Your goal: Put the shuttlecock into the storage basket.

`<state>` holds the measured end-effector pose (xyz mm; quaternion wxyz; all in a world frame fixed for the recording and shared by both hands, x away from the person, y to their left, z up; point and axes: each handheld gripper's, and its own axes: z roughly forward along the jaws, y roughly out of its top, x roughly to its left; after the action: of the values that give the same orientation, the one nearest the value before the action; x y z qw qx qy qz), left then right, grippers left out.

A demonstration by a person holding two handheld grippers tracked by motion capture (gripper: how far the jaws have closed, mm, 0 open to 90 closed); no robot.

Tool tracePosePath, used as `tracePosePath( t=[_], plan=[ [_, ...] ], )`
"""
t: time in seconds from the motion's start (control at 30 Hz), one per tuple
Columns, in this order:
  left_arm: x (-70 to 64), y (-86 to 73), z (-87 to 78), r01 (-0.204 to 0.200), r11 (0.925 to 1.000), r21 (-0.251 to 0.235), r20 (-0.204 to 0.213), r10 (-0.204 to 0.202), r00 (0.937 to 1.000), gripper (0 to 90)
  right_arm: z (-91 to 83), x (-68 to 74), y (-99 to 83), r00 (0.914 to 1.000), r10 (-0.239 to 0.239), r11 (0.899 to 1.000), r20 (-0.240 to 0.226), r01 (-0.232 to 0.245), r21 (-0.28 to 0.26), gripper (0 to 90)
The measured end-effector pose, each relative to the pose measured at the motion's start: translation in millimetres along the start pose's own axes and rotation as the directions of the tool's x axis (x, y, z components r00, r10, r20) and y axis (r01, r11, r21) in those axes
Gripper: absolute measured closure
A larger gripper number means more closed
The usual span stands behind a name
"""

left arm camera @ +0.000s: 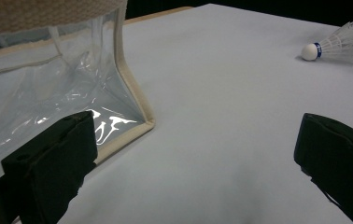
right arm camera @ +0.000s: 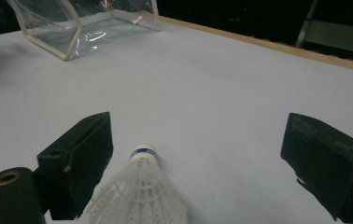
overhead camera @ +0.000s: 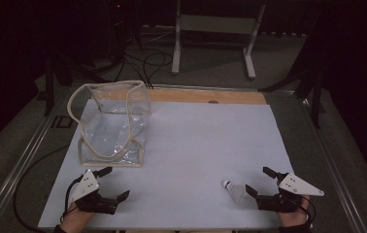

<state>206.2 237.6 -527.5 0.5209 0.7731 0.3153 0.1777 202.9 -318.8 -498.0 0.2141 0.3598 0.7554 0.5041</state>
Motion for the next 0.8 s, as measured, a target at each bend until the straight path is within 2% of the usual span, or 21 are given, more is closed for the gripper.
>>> tracePosePath(
  t=[0.23, 0.5, 0.63, 0.8],
  plan=[
    [-0.1, 0.8, -0.1, 0.005, 1.0000, 0.007, -0.006, -0.005, 1.0000, 0.6, -4.3, -1.1, 2.3, 0.9998, 0.015, 1.000, -0.016, -0.015, -0.023, 9.2],
    [-0.5, 1.2, -0.5, 0.003, 1.0000, 0.001, 0.006, -0.003, 1.0000, 0.6, -8.3, -0.7, 7.1, 0.9995, 0.021, 1.000, -0.025, -0.022, -0.023, 9.2],
    [0.3, 1.6, -1.4, 0.010, 0.9999, -0.006, 0.005, -0.010, 0.9999, 0.6, -13.4, -2.5, 14.0, 0.9992, 0.010, 0.999, -0.040, -0.012, -0.036, 9.2],
    [0.6, 1.2, -1.4, 0.015, 0.9999, -0.006, 0.006, -0.015, 0.9999, 0.6, -18.8, -1.5, 22.9, 0.9994, -0.013, 0.999, -0.033, 0.012, -0.033, 9.2]
  ],
)
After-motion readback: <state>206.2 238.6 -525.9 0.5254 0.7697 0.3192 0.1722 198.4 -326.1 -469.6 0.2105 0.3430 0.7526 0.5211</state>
